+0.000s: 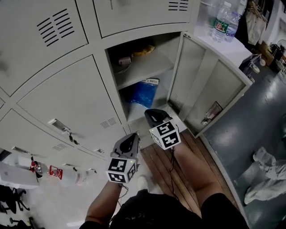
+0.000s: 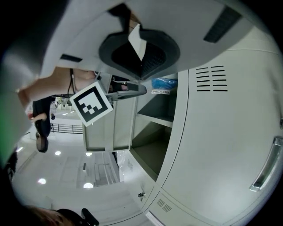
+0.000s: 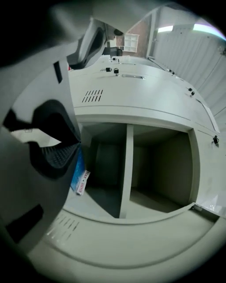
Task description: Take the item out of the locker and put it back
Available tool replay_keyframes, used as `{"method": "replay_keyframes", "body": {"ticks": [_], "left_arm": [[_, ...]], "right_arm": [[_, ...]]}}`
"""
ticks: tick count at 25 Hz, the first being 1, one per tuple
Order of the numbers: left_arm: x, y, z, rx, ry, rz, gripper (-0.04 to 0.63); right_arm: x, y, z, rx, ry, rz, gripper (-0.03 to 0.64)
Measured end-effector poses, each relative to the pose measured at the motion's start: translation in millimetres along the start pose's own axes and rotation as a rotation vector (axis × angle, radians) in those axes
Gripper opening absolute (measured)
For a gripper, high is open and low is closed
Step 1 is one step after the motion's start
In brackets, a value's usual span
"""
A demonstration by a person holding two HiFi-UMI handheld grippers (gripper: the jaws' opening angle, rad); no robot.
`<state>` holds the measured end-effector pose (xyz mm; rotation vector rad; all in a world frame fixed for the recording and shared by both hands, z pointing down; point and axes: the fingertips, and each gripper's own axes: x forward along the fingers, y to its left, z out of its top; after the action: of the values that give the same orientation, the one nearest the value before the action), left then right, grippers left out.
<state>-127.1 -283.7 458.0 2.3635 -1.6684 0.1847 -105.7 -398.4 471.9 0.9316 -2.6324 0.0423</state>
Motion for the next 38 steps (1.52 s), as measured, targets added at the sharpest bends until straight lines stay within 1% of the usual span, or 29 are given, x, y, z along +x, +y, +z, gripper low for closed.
{"method": "replay_keyframes", "body": {"ticks": [6,11,17,22,31,38], "left_arm": [[-30,-39,2,0.008,-0.028,0.012,0.003],[-58,-76,-4,0.0,-0.034,0.027,0.003],[-92,-122,-16,-0.009,-0.039,0.039,0.003],[-124,-152,-28,-0.015,-0.042,0.053,0.003],[-165,-186,-47,-0.035,-0.044,0.07,0.003],[-173,-183,-51,-0.043,-0.046,0.075,0.004]], "right_arm": [[-66,25,5,0.032,-0.049,0.023,0.0],[-127,48,2,0.042,-0.076,0.036,0.0],[-195,73,-12,0.081,-0.098,0.052,0.001],[-237,94,-28,0.111,-0.098,0.065,0.0],[-285,127,-48,0.127,-0.09,0.087,0.0],[-296,141,-49,0.128,-0.097,0.087,0.0]]}}
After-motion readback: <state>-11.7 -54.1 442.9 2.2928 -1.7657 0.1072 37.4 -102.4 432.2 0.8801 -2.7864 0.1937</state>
